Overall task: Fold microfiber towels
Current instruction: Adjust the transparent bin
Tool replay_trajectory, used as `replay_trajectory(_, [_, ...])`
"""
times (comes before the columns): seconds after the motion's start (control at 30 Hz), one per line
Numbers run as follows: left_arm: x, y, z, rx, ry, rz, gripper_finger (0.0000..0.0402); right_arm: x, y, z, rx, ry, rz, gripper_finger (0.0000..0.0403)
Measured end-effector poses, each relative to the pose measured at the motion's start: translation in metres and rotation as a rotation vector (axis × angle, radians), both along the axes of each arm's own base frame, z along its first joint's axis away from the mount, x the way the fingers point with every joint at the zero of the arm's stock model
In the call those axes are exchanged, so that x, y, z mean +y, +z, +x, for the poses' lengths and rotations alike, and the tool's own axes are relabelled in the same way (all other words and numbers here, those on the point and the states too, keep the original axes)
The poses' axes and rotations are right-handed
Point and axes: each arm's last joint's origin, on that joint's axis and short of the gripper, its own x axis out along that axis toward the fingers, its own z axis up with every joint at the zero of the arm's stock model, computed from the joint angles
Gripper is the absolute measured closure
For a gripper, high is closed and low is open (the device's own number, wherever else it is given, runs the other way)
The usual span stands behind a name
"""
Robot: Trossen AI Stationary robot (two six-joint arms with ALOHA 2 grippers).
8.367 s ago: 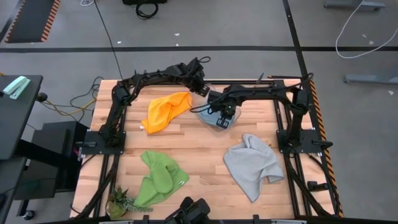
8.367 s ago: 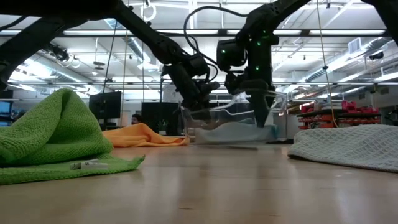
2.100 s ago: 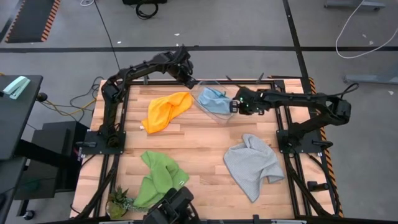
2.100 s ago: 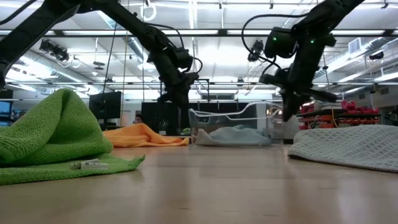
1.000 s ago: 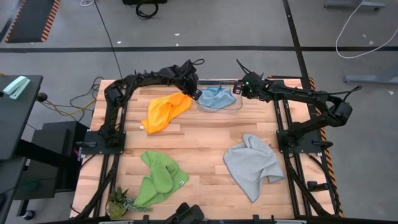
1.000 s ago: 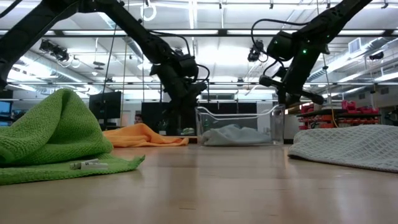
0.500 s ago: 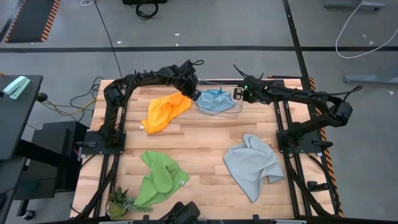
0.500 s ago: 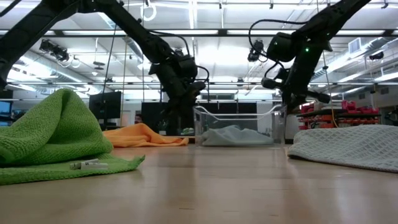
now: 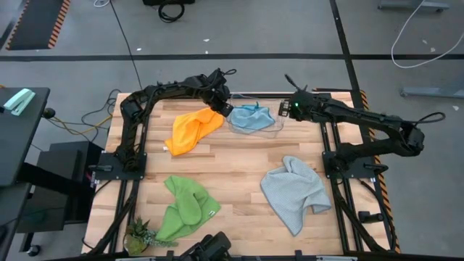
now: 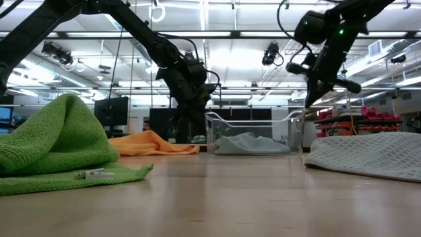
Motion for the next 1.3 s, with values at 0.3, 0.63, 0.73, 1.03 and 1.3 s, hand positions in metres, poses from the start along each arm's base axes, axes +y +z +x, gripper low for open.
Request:
replay_trajectory(0.3, [0.006, 0.0, -0.005, -0.011, -0.003, -0.006, 0.0378, 0.05, -0.012, 0.033, -0.014, 0.161, 0.087, 0.0403])
replay_trajectory(0.63, [0.007, 0.0, -0.005, -0.01, 0.005, -0.007, 0.0384, 0.043, -0.025, 0.045, 0.025, 0.163, 0.092, 0.0403])
replay_trajectory(0.73, [0.006, 0.0, -0.005, -0.012, 0.016, -0.017, 0.0377, 0.037, -0.021, 0.039, 0.033, 0.148, 0.059, 0.0403])
replay_trajectory(1.03, [0.0, 0.002, 0.002, -0.04, -0.009, -0.016, 0.0384, 0.012, -0.018, 0.024, 0.072, 0.079, 0.012, 0.0403])
replay_trajectory(1.3, [0.007, 0.004, -0.007, -0.027, 0.016, -0.038, 0.0372, 0.015, -0.013, 0.022, 0.068, 0.129, -0.032, 0.0403])
